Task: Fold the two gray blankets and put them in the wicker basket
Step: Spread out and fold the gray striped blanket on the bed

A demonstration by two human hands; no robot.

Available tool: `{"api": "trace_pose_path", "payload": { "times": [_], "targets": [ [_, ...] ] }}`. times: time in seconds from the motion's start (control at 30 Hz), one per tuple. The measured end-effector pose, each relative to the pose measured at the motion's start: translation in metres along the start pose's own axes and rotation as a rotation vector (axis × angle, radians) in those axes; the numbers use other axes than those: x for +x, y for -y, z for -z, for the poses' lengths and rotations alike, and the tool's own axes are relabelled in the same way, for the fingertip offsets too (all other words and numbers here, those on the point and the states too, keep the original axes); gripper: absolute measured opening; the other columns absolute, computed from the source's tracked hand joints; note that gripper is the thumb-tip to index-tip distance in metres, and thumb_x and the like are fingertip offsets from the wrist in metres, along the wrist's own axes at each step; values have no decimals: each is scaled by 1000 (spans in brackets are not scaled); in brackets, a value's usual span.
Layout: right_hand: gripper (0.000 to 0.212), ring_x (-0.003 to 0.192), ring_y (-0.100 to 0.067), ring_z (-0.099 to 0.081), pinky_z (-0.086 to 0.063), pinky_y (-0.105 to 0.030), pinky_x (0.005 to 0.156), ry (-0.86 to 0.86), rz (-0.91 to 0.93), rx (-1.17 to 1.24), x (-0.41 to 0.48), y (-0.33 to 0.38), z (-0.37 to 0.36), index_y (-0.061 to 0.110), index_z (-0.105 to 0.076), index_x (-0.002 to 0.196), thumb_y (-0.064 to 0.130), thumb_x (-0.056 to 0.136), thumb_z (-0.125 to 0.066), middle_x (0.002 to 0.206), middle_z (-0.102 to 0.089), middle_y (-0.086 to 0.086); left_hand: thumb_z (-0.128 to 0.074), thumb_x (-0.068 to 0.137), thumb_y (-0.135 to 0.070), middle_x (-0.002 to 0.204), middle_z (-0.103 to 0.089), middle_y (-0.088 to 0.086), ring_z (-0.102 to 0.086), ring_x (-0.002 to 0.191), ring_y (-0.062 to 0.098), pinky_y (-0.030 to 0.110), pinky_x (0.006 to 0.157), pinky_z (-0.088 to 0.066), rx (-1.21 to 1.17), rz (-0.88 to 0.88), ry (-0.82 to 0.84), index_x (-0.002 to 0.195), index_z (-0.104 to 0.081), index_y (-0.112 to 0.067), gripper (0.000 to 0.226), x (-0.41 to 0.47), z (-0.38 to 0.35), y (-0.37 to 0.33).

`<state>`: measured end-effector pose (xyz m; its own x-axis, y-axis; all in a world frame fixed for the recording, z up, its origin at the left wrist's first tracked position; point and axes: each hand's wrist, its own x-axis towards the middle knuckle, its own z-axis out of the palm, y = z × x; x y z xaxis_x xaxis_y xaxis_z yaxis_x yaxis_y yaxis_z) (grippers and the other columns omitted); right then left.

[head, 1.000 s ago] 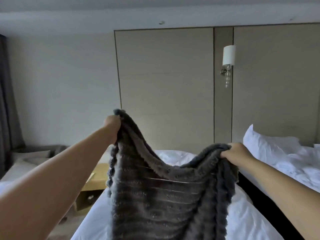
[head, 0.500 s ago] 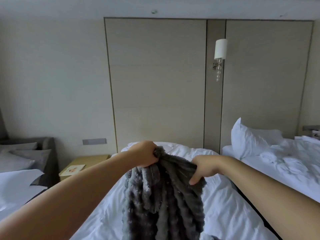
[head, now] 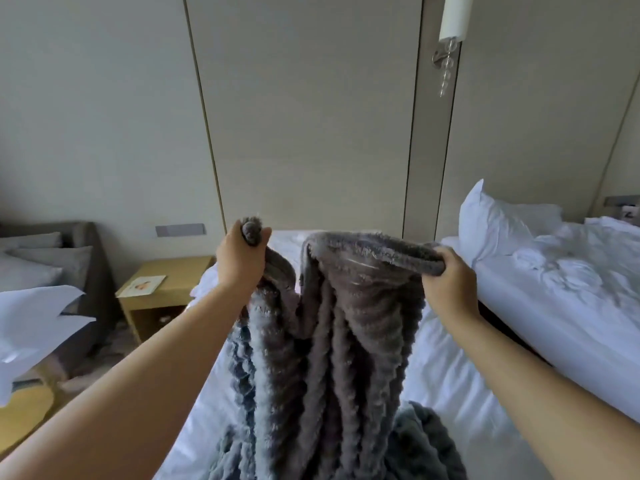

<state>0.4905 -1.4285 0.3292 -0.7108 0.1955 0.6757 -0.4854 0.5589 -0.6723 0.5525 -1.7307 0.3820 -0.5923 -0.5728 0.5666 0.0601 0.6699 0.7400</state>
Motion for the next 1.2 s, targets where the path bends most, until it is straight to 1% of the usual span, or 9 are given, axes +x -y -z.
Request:
{"api": "trace_pose_path", "payload": {
  "times": [0.2,0.3,0.37,0.43,0.53,0.7,0.9,1.07,1.2],
  "targets": [
    [15,42,-9,-54,-42,-16,41,1772,-600,-782,-161,-122,18,12,-66,99,17,86,-60,58,-62,3,-61,85,-52,101,-65,13,-60,95,29,26,71,-38,521,480,742,92,-62,-11,42,-142,-9,181],
    [22,31,-1,-51,-44,-18,41,2043,-643,-985,-222,-158,37,9,-69,100,19,89,-52,88,-64,0,-63,78,-61,88,-62,7,-57,79,22,26,67,-39,587,682,941,73,-51,-19,45,-211,5,240],
    [23,40,-4,-55,-42,-16,42,1939,-629,-995,-248,-170,41,6,-62,88,14,93,-42,99,-61,-9,-66,73,-64,82,-57,1,-54,72,15,26,67,-39,582,764,1055,75,-48,-21,47,-239,7,258],
    [24,68,-13,-57,-38,-17,51,1799,-665,-970,-266,-184,37,4,-56,94,15,97,-35,96,-62,-9,-72,68,-64,113,-58,7,-57,97,18,25,77,-39,572,839,1164,118,-49,-11,77,-259,3,269],
    [27,62,-20,-46,-28,-26,47,1320,-894,-908,-289,-212,24,10,-42,65,15,91,-48,70,-49,-7,-82,66,-43,129,-50,7,-56,106,22,29,75,-48,572,843,1358,146,-9,-13,112,-276,-10,280],
    [35,75,-30,-53,-41,-29,59,736,-1248,-623,-260,-206,-7,-4,-50,109,10,79,-63,98,-58,-20,-66,84,-25,97,-58,4,-56,85,19,29,71,-45,654,560,1243,97,-47,-17,24,-236,-23,266],
    [22,82,-31,-58,-42,-29,57,735,-641,-444,-32,-108,-94,-4,-62,99,6,85,-48,98,-62,-17,-63,87,-14,102,-59,6,-58,100,28,26,76,-36,337,188,574,113,-57,-9,26,-39,-35,160],
    [15,69,-23,-50,-39,-30,57,91,-21,116,136,44,-71,19,-55,79,5,73,-52,72,-56,3,-59,87,-18,88,-59,-9,-55,84,16,27,73,-41,-126,-28,-96,100,-52,-32,20,104,5,45],
    [7,73,-31,-55,-46,-36,64,189,114,-190,147,36,-57,15,-53,92,13,87,-57,81,-61,-8,-59,88,-22,79,-56,-12,-57,80,23,34,69,-42,-165,-69,-171,90,-45,-36,20,125,25,33]
  ]
}}
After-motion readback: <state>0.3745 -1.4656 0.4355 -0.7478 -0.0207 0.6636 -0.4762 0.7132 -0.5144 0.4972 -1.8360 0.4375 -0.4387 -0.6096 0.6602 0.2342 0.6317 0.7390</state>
